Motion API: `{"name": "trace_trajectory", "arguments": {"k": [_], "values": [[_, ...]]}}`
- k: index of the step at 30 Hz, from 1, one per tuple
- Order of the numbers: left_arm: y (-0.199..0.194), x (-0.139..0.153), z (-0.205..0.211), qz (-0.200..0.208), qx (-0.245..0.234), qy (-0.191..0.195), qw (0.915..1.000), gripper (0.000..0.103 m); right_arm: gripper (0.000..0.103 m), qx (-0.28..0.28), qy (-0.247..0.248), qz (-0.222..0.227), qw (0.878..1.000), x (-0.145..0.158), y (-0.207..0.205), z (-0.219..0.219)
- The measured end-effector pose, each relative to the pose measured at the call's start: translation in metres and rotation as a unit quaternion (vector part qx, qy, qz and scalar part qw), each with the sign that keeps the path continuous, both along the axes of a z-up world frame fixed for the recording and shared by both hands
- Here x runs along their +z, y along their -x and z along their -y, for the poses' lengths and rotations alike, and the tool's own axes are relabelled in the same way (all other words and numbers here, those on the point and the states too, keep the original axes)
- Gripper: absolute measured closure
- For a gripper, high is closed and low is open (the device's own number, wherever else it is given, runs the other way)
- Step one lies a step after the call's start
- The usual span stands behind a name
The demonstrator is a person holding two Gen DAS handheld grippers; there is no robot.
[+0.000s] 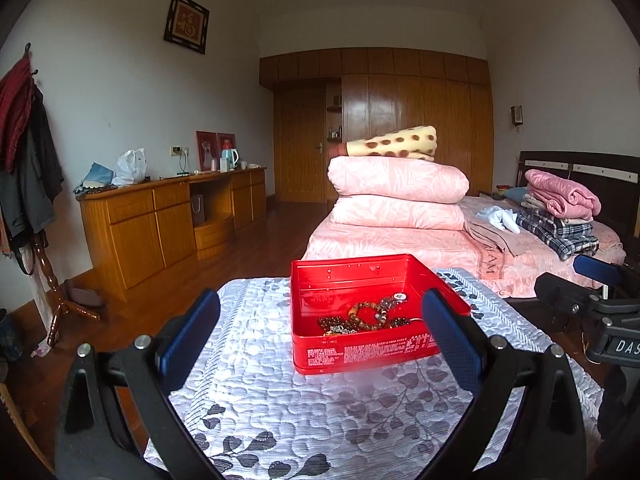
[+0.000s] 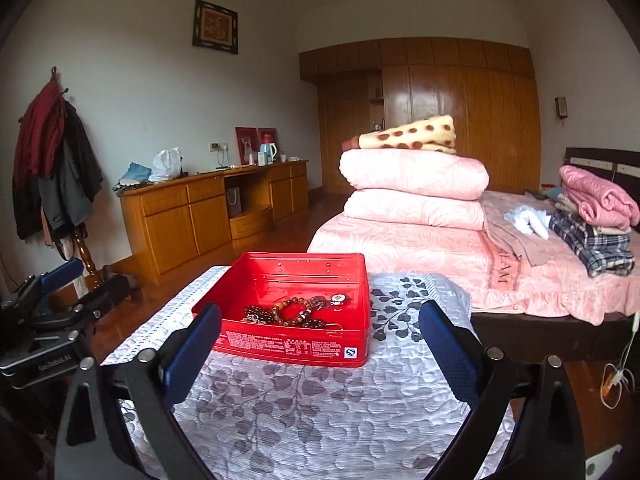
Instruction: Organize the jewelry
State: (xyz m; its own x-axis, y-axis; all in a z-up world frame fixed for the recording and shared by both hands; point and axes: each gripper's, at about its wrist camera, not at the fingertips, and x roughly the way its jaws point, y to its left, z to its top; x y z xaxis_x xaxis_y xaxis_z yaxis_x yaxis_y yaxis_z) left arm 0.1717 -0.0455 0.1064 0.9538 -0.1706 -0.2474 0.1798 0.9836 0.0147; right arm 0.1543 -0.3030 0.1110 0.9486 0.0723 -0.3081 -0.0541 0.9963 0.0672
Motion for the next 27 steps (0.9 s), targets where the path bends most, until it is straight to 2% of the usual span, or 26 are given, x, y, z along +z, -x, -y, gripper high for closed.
{"name": "trace_trajectory", "arguments": {"k": [11, 27], "values": [[0.0072, -0.0004, -0.0012, 0.005, -0.006, 0.005, 1.0000, 0.005, 0.006, 0.001, -0.005, 0.017, 1.000, -0.0005, 0.0077, 0.0026], [0.0076, -0.0007, -0.0030, 0.005, -0.005, 0.002, 1.0000, 0.005, 0.006, 0.000, -0.002, 0.014, 1.000, -0.0026, 0.0069, 0.0036]]}}
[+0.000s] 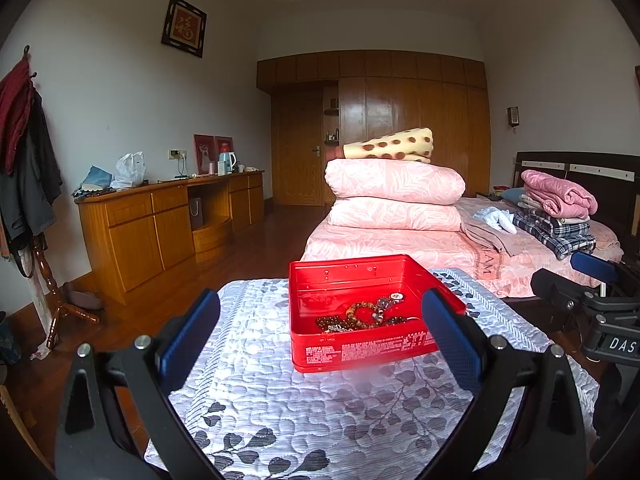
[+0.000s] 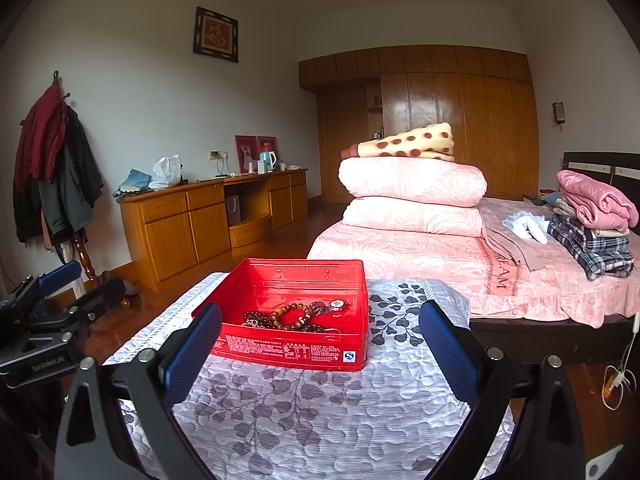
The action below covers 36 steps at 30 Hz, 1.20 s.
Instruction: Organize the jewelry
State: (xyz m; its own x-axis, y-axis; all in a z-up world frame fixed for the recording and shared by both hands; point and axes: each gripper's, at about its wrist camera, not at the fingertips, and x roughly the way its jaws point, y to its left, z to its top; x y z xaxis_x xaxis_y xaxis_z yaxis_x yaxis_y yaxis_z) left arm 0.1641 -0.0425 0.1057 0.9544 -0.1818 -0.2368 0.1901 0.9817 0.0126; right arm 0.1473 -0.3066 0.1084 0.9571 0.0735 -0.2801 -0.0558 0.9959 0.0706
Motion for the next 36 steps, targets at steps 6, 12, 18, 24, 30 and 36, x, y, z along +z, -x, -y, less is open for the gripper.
{"name": "trace_trajectory", "arguments": {"k": [6, 12, 18, 24, 30, 36], "values": [[-0.0005, -0.0006, -0.0006, 0.001, 0.002, 0.000, 1.0000, 0.005, 0.006, 0.000, 0.000, -0.001, 1.000, -0.0009, -0.0015, -0.0010], [-0.0009, -0.0004, -0.0007, 0.000, 0.002, -0.001, 1.0000, 0.005, 0.006, 0.000, 0.000, -0.002, 1.000, -0.0024, -0.0026, -0.0010], [-0.0007, -0.0009, -0.0014, -0.001, 0.002, -0.001, 1.0000, 0.005, 0.006, 0.000, 0.000, -0.002, 1.000, -0.0028, -0.0032, -0.0006], [-0.0008, -0.0008, -0.0017, 0.000, 0.002, -0.001, 1.0000, 0.005, 0.006, 0.001, -0.001, -0.002, 1.000, -0.0023, -0.0031, -0.0003], [-0.0007, -0.0011, -0.0016, -0.001, 0.002, -0.002, 1.0000, 0.005, 0.006, 0.001, -0.001, -0.002, 1.000, -0.0025, -0.0032, -0.0005], [-0.0009, -0.0017, -0.0021, -0.001, 0.002, -0.002, 1.0000, 0.005, 0.006, 0.002, -0.001, -0.001, 1.000, -0.0023, -0.0032, -0.0007]]}}
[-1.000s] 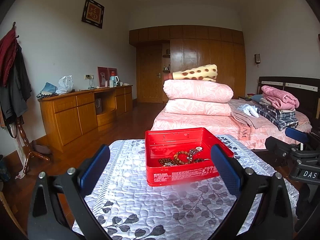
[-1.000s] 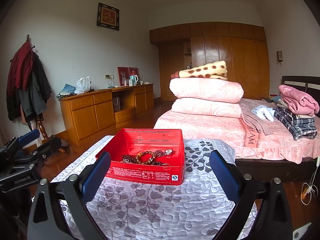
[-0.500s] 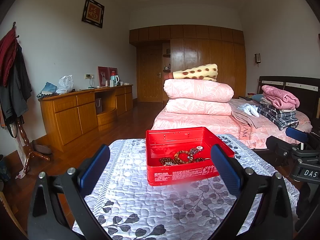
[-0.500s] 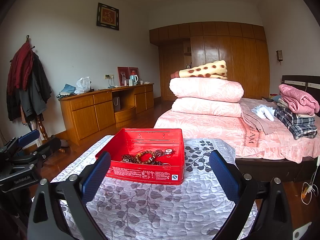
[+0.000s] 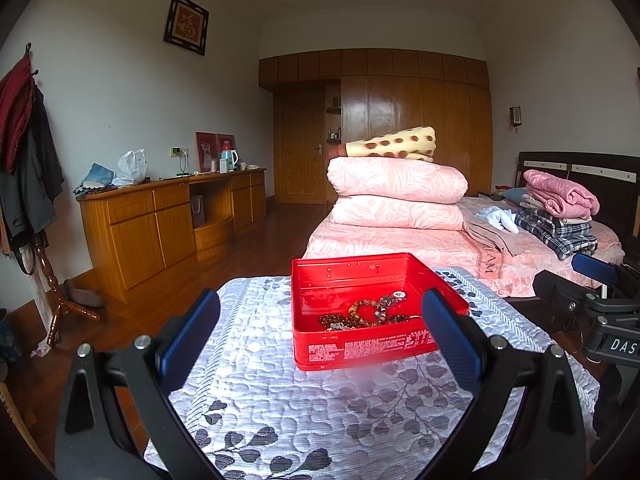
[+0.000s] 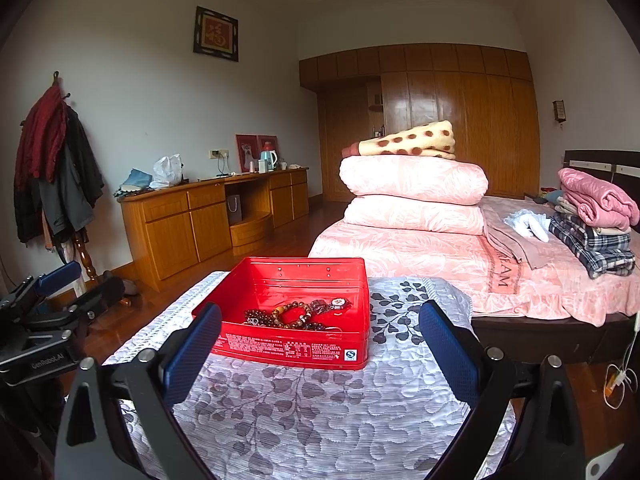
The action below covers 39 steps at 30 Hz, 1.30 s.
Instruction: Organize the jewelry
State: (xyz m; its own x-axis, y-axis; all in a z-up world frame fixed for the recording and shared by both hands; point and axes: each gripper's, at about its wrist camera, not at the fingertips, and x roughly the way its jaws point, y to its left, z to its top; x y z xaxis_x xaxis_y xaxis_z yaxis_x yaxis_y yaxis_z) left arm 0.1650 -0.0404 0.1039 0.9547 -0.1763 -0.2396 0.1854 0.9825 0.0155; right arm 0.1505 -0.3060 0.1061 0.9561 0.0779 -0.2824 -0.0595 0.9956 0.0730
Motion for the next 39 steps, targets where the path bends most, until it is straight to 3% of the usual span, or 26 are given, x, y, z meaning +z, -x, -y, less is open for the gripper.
{"name": "trace_trajectory", "arguments": {"k": [39], "values": [[-0.0038, -0.0030, -0.0011, -0.014, 0.003, 0.003, 0.9999, 0.005, 0.006, 0.001, -0.001, -0.003, 1.000, -0.0015, 0.0001, -0.0017]]}}
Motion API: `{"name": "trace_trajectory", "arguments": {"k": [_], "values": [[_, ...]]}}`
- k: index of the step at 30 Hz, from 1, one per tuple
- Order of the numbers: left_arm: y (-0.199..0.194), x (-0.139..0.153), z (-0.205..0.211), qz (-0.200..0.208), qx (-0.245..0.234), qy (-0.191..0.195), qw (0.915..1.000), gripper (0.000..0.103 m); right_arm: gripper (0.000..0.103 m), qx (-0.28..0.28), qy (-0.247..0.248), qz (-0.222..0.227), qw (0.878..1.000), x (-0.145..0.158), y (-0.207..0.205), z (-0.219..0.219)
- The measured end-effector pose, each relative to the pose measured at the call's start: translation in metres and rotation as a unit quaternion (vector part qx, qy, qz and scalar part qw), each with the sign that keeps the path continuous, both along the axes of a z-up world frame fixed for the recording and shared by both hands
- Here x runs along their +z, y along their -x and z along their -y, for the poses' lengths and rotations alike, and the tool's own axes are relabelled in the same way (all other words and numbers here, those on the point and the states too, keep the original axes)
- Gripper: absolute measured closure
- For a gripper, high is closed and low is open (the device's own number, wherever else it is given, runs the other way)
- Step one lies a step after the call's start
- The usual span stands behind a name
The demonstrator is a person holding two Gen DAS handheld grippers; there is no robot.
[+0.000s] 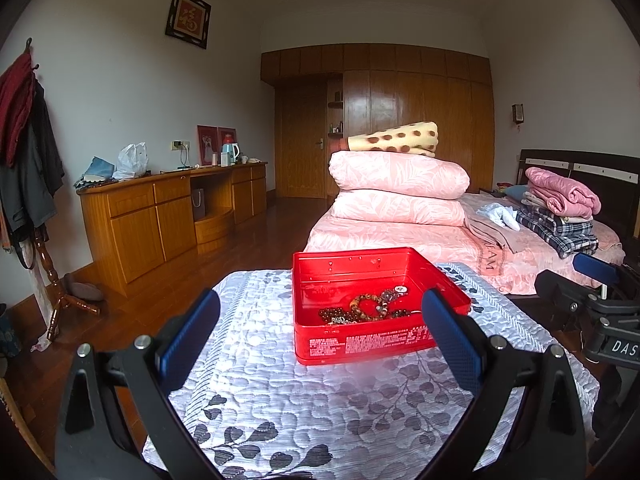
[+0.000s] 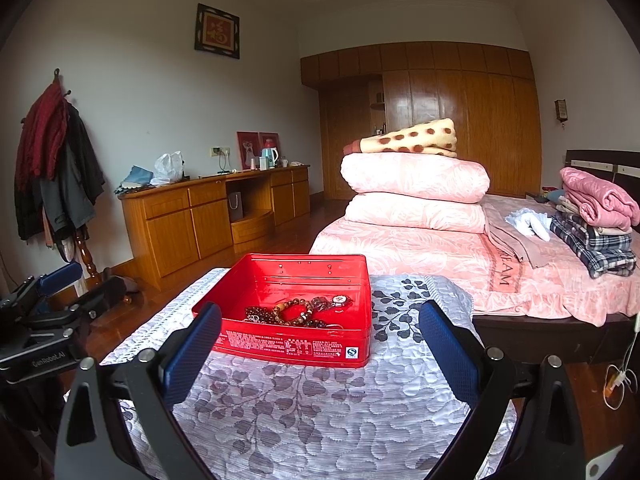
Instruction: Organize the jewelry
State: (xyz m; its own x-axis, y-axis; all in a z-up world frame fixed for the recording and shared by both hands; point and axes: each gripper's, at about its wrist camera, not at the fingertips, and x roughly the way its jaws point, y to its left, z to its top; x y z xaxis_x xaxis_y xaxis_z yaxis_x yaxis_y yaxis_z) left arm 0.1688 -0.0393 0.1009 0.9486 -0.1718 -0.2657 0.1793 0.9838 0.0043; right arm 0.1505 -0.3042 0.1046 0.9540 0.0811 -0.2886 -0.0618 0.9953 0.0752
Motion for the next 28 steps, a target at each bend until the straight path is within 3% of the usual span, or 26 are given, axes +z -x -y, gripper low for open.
{"name": "trace_trajectory", "arguments": {"k": [28], "values": [[-0.0028, -0.0002, -0.0019, -0.010, -0.002, 0.002, 0.9999, 0.005, 0.006, 0.000, 0.001, -0.005, 1.000, -0.0043, -0.0033, 0.0030]]}}
